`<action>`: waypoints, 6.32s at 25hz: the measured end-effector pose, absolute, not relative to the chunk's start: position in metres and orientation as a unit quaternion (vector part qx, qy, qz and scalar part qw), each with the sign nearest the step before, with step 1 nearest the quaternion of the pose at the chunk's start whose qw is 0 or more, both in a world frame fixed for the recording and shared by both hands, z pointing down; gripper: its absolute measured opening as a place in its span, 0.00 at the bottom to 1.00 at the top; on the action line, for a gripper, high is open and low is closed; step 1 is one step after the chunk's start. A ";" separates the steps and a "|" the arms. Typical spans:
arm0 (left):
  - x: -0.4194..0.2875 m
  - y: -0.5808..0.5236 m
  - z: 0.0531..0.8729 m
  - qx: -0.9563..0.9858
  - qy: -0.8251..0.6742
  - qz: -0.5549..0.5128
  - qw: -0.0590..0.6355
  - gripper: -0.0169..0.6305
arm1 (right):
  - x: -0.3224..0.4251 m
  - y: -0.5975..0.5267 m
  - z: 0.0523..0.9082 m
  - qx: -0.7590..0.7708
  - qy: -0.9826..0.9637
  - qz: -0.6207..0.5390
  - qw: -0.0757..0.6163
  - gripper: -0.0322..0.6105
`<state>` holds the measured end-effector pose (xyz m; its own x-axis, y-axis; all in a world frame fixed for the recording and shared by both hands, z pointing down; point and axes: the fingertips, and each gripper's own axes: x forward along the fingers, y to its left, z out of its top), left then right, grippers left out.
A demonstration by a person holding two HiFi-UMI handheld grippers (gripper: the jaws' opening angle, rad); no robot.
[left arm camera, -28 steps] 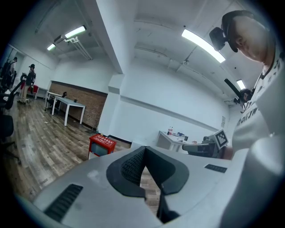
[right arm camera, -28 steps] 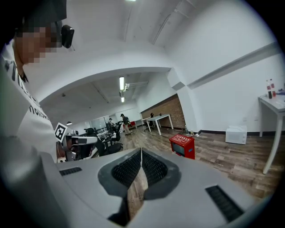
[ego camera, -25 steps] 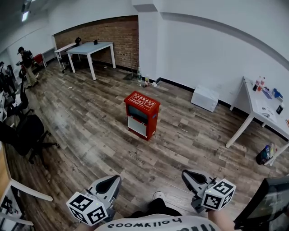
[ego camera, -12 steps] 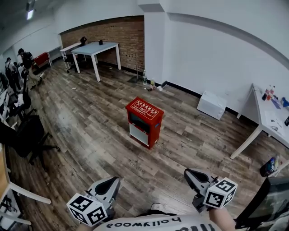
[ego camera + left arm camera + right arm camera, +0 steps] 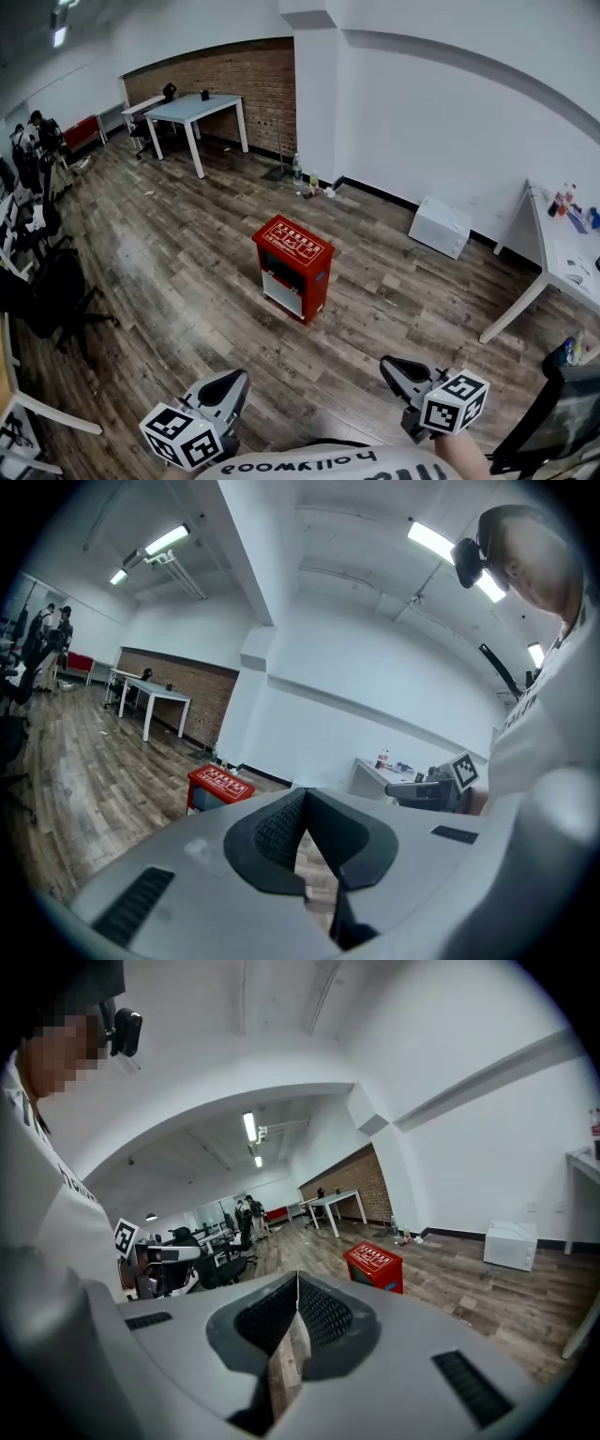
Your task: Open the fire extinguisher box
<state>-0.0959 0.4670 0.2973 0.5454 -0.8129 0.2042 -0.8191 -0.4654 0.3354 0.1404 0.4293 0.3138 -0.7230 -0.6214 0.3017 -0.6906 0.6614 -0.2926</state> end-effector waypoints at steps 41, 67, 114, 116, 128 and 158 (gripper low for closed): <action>-0.140 0.249 0.318 0.851 -0.465 0.016 0.245 0.04 | 0.101 0.243 0.345 0.377 -0.888 0.226 0.134 0.06; -0.197 0.097 0.306 0.874 -0.423 0.023 0.238 0.03 | 0.024 0.111 0.333 0.386 -0.887 0.205 0.152 0.06; -0.053 0.017 0.371 0.719 -0.619 -0.025 0.314 0.03 | 0.131 -0.080 0.358 0.191 -0.945 0.160 0.213 0.06; -0.053 0.017 0.380 0.713 -0.621 -0.024 0.325 0.03 | 0.119 -0.086 0.360 0.180 -0.947 0.165 0.210 0.06; -0.081 -0.003 0.450 0.690 -0.597 -0.036 0.408 0.03 | 0.090 -0.095 0.430 0.154 -0.923 0.136 0.325 0.06; -0.164 -0.146 0.633 0.690 -0.519 -0.081 0.498 0.03 | -0.018 -0.189 0.528 0.111 -0.900 0.174 0.385 0.06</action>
